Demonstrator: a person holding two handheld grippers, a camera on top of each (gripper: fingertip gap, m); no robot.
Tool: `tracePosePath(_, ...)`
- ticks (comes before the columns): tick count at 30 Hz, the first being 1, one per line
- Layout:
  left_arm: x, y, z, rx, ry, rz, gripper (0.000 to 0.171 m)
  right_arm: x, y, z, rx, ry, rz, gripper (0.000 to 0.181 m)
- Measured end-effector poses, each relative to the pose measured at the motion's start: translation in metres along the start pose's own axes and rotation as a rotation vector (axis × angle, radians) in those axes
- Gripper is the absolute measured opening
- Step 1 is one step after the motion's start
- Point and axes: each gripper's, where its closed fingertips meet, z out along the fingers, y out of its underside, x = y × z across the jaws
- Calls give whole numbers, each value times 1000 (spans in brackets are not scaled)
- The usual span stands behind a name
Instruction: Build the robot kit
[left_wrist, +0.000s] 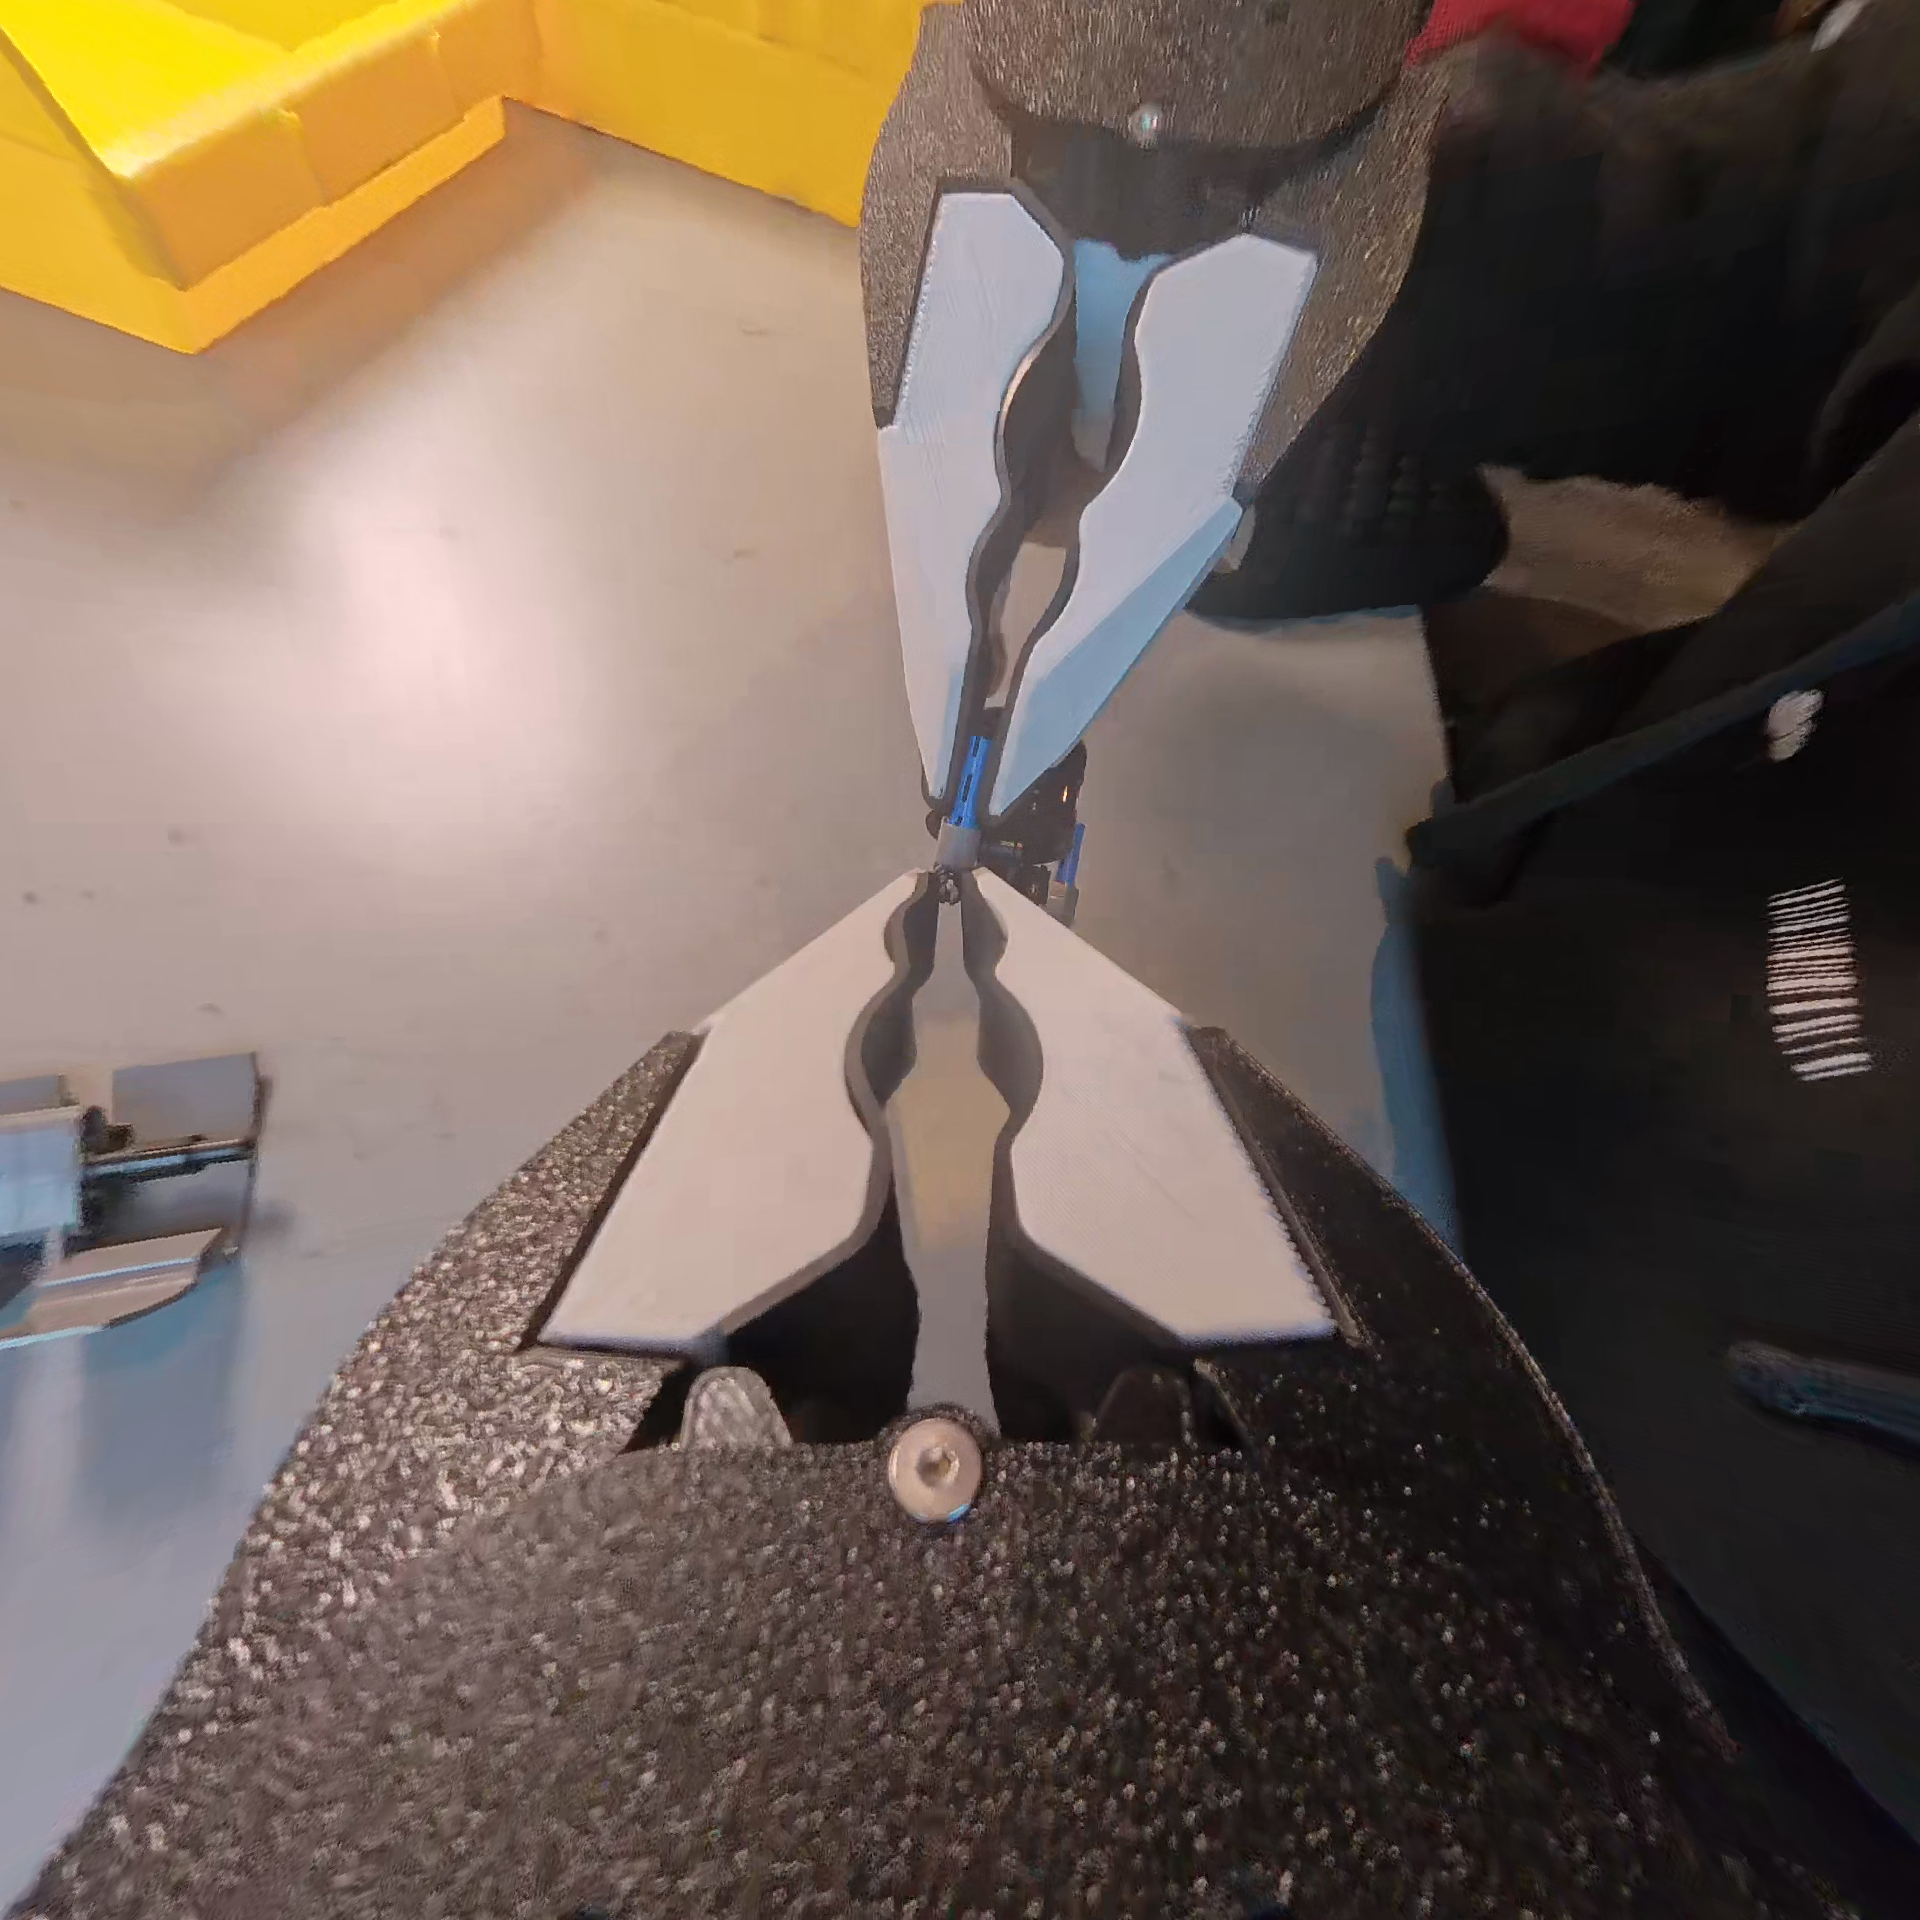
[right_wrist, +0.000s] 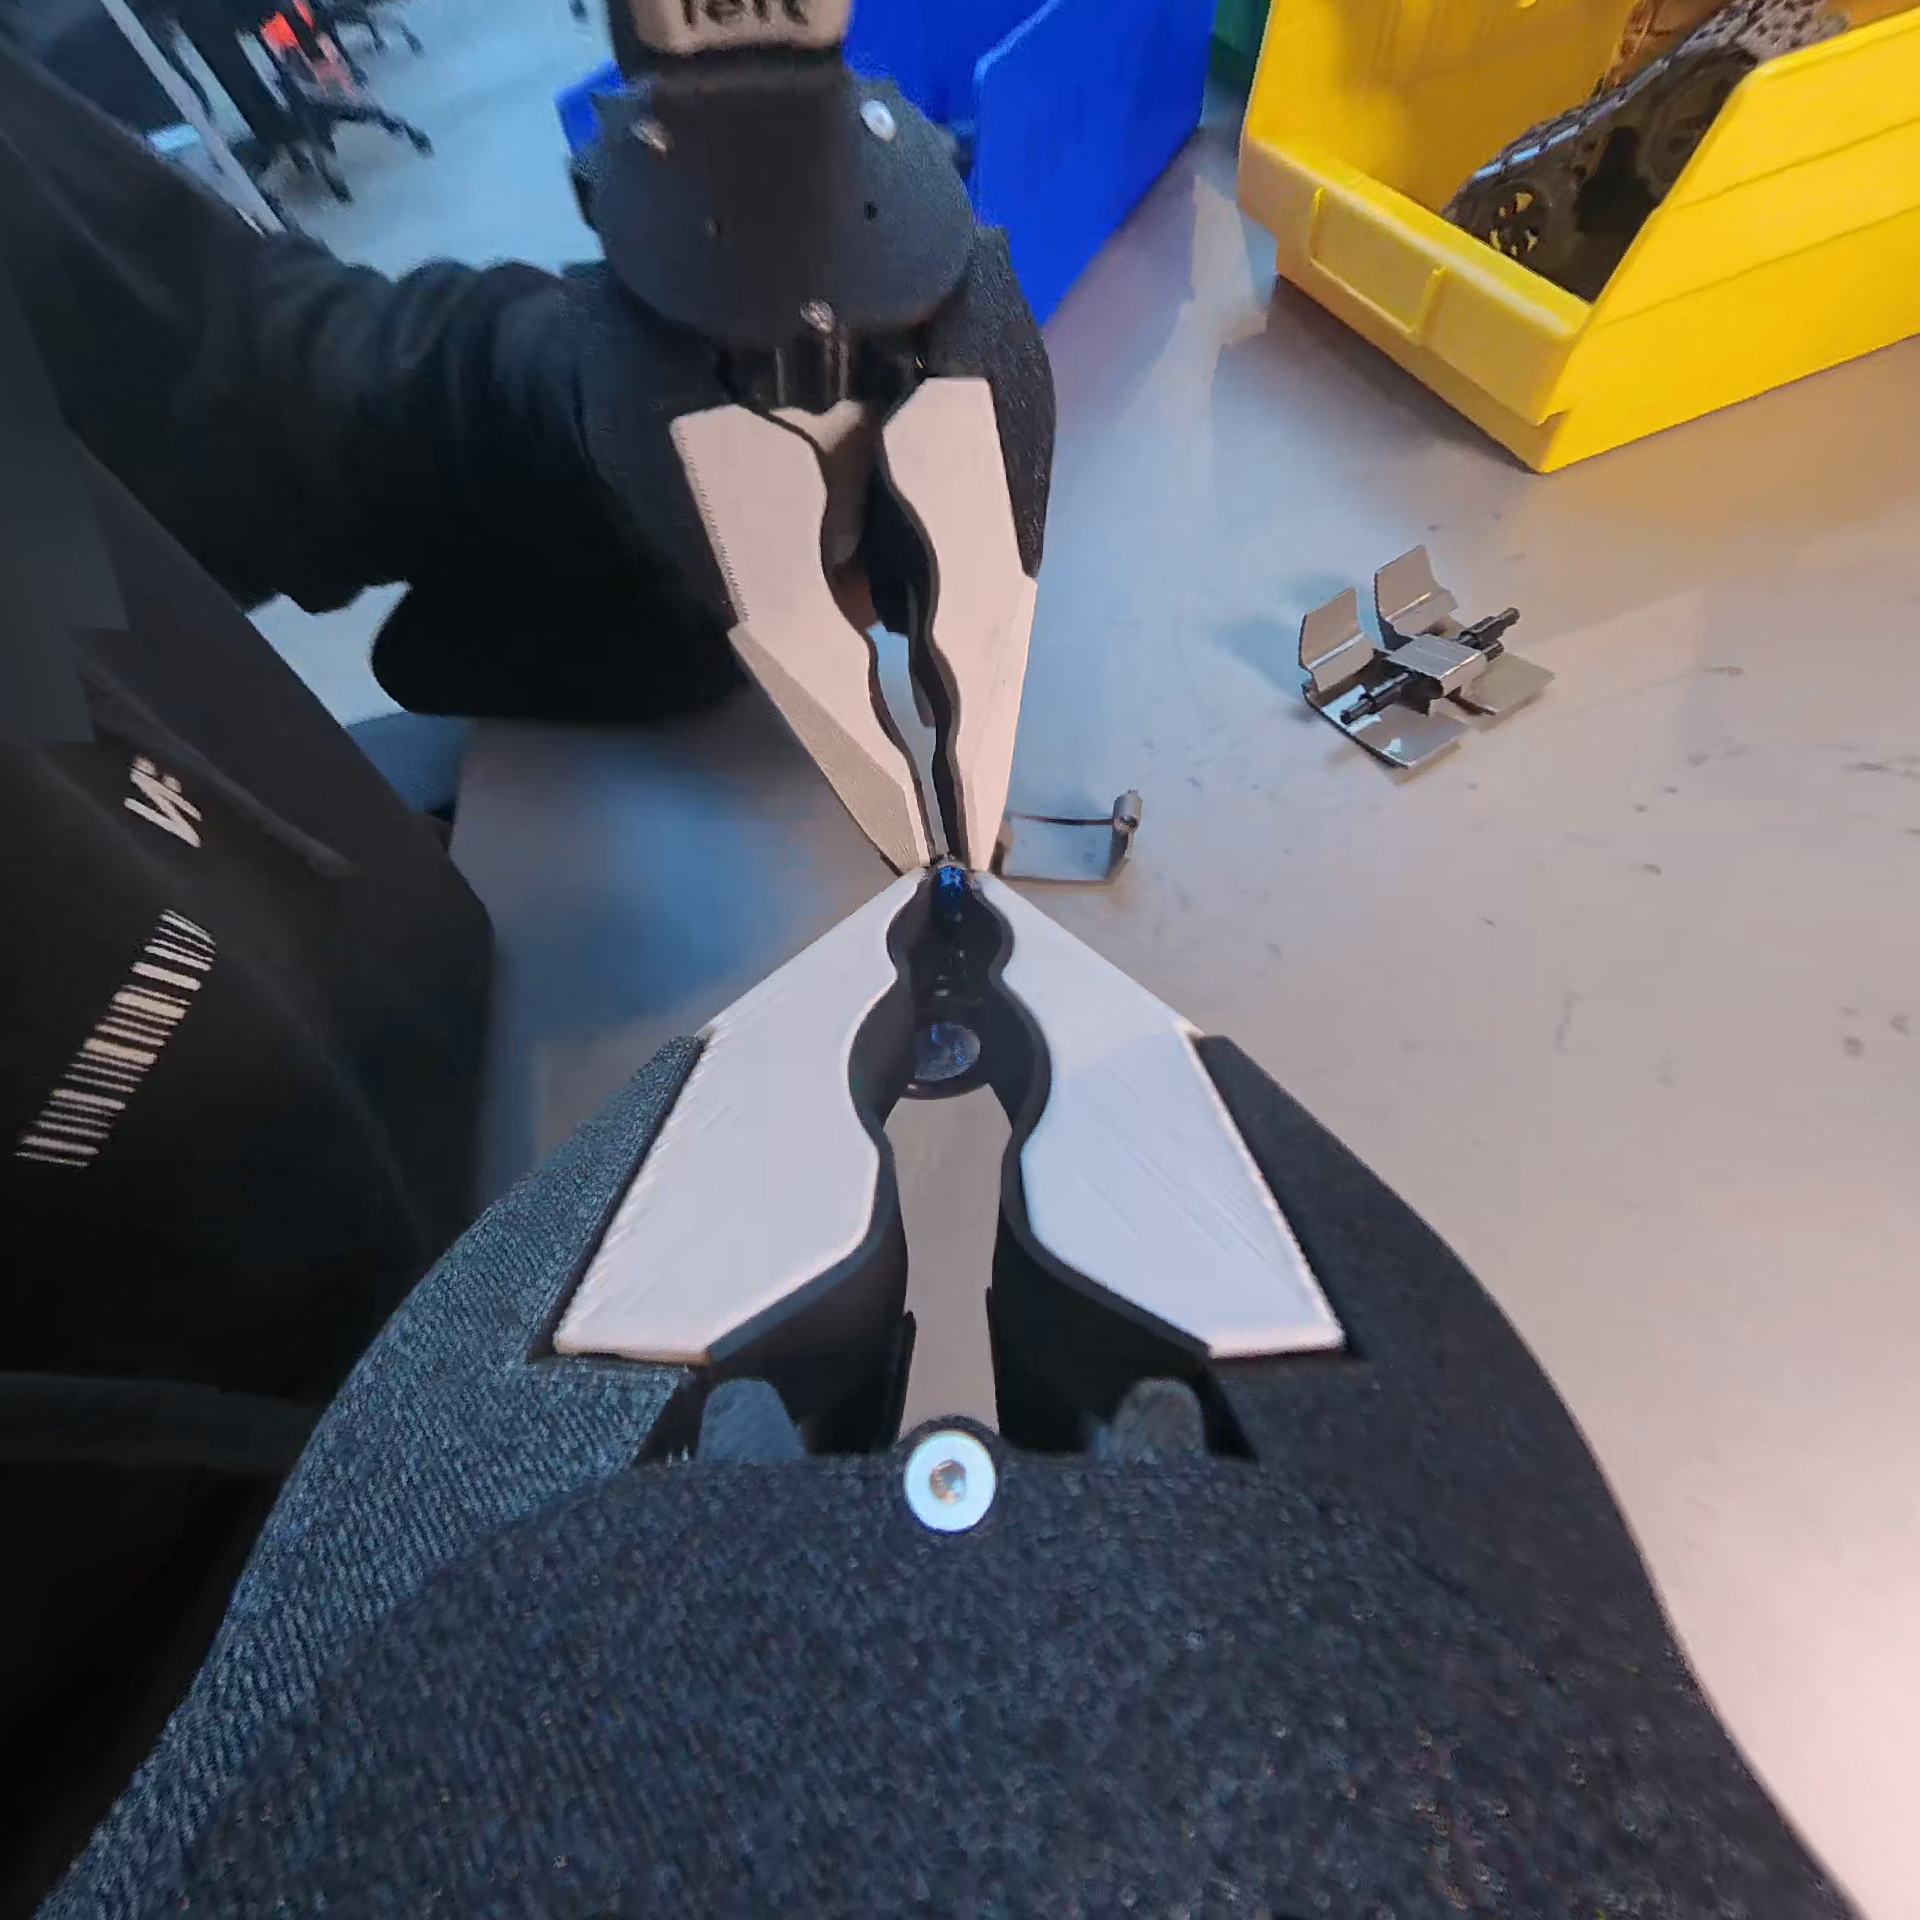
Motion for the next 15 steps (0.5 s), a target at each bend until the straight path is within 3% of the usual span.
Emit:
tracePosePath(4, 5, -8, -8, 103, 160, -159, 3, -4, -25, -19, 185, -76, 35, 30)
tracePosePath(6, 6, -12, -11, 139, 206, -211, 3, -7, -34, -33, 254, -121, 37, 32)
tracePosePath(12, 8, -16, -12, 171, 254, -255, 4, -12, -11, -30, 113, -94, -88, 41)
tracePosePath(15, 4, -17, -12, 183, 215, -244, 4, -6, -2, -19, 72, -52, -23, 50)
